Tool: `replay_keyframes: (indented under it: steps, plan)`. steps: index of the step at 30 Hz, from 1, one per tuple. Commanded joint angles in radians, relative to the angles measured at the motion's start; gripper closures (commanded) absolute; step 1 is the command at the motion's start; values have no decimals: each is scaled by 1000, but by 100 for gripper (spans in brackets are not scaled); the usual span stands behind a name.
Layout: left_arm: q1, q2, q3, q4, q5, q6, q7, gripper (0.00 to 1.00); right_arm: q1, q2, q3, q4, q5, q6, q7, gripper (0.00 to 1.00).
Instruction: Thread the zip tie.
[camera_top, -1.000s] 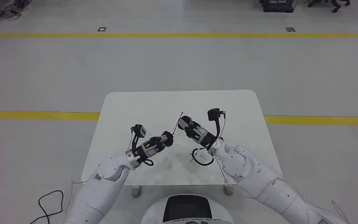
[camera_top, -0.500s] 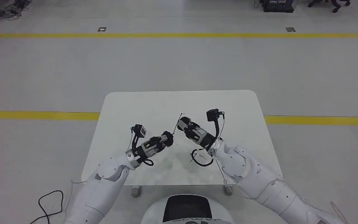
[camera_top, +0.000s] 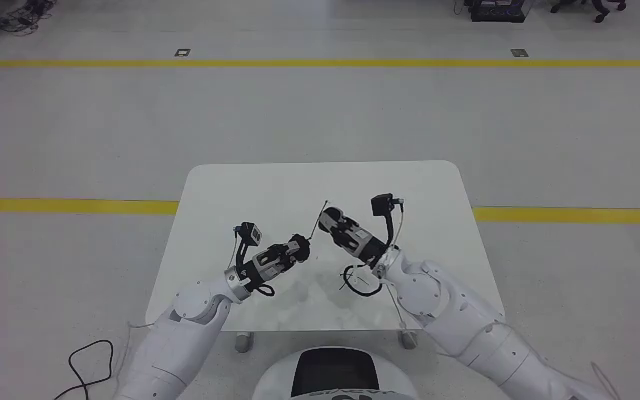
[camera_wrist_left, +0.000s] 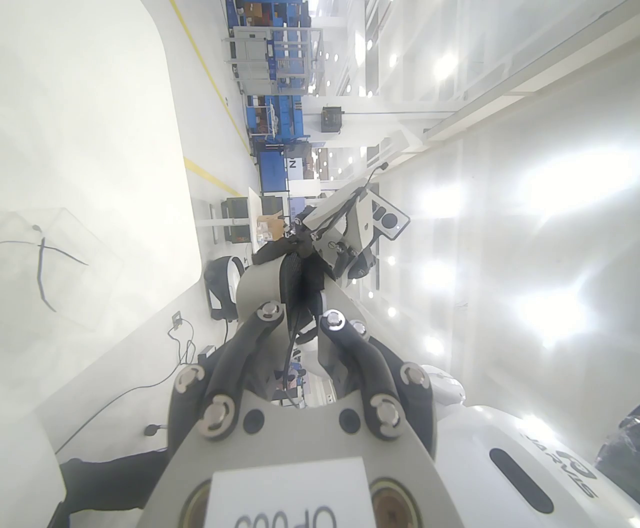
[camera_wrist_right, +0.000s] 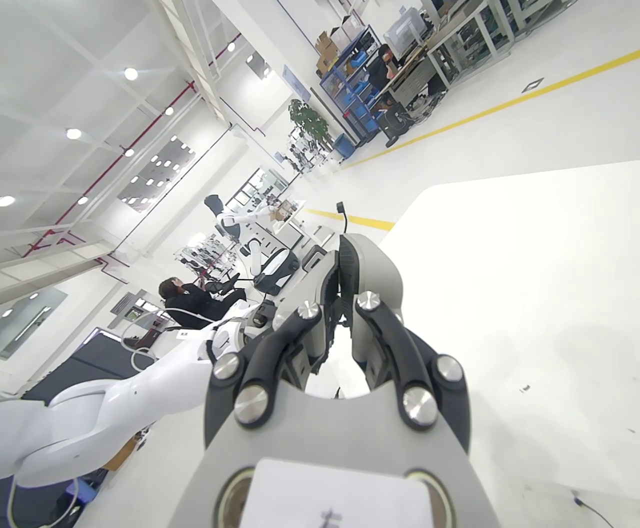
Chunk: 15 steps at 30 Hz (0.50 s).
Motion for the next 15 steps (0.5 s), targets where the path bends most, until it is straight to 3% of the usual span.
replay_keyframes:
  steps: [1, 15]
  plan:
    - [0, 0, 0, 0, 0, 0, 0, 100, -6, 0, 6, -7, -3, 0, -1, 100]
    - [0, 0, 0, 0, 0, 0, 0, 100, -7, -9, 13, -1, -6, 0, 15, 100]
